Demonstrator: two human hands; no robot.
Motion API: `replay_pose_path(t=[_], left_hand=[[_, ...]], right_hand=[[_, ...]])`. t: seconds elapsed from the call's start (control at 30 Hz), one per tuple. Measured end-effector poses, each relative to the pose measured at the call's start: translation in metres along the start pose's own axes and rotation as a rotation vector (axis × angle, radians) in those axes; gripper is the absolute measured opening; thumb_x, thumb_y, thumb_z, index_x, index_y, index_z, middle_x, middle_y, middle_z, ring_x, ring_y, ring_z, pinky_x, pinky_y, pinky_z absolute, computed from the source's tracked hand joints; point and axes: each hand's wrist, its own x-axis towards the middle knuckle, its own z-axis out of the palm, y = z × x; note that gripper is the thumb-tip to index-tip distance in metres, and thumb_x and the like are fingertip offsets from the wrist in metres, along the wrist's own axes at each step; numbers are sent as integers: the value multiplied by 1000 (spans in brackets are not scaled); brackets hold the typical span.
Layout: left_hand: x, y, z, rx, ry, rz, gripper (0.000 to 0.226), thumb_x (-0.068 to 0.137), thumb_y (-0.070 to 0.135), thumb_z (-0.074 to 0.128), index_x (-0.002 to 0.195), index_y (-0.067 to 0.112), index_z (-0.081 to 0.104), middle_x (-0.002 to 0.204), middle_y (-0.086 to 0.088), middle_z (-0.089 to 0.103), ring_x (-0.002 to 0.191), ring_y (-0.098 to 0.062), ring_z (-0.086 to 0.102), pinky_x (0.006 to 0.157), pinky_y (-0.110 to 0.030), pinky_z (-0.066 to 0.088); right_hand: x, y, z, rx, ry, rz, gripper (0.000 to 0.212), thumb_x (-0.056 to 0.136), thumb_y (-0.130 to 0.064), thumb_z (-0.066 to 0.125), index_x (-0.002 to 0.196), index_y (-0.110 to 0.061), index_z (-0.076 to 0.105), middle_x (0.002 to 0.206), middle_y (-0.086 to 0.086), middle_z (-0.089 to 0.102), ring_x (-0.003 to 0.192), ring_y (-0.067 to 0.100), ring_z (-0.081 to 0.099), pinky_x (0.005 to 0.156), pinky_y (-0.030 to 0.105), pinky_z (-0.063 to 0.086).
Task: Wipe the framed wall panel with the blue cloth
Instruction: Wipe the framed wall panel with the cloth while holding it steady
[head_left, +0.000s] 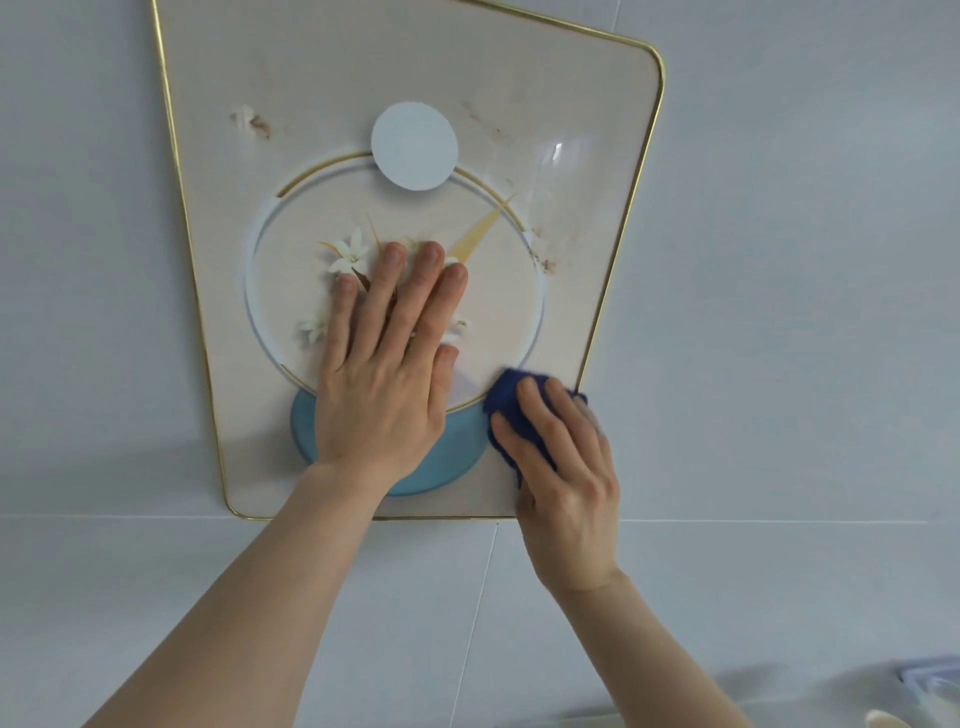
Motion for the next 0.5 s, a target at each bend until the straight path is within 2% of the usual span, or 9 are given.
replay_pose_path(t=[0.13,0.27,0.33,0.4,0.43,0.5], left_hand=[[2,3,-9,-35,-35,-6,59,107,26,41,162,17,22,171,-4,21,159,-29,15,130,-52,11],[4,6,-24,-52,-112,-10,58,107,28,36,162,15,23,172,-5,20,160,-29,13,128,-54,15],[6,9,-35,-49,-163,-20,58,106,30,34,162,15,23,172,-5,19,160,-28,12,128,-53,16],[9,12,-46,-69,-200,-30,59,105,32,33,161,15,26,172,-5,20,160,-28,13,128,-52,18],[10,12,-50,-85,-212,-30,59,105,33,33,160,15,28,171,-5,22,160,-27,14,128,-51,18],[11,11,-60,-101,-226,-27,58,105,34,34,160,15,30,170,-5,26,159,-26,17,129,-49,16]], right_hand=[[-10,-5,-4,-18,-33,29,55,74,26,70,113,-12,79,136,10,68,130,35,61,107,51,50],[-1,-9,-16,-31,-119,33,50,77,21,66,110,-13,79,132,10,71,125,35,65,101,48,55],[7,-15,-28,-19,-220,76,51,69,19,62,102,-16,80,126,7,74,111,35,69,90,40,59],[15,-25,-43,63,-347,219,57,59,17,55,95,-20,80,114,0,76,88,34,67,74,32,58],[18,-29,-49,147,-386,344,57,61,17,54,94,-22,81,109,-3,77,85,31,66,71,33,58],[29,-36,-63,387,-418,716,53,74,16,61,97,-27,82,104,-5,78,88,22,69,75,35,59]])
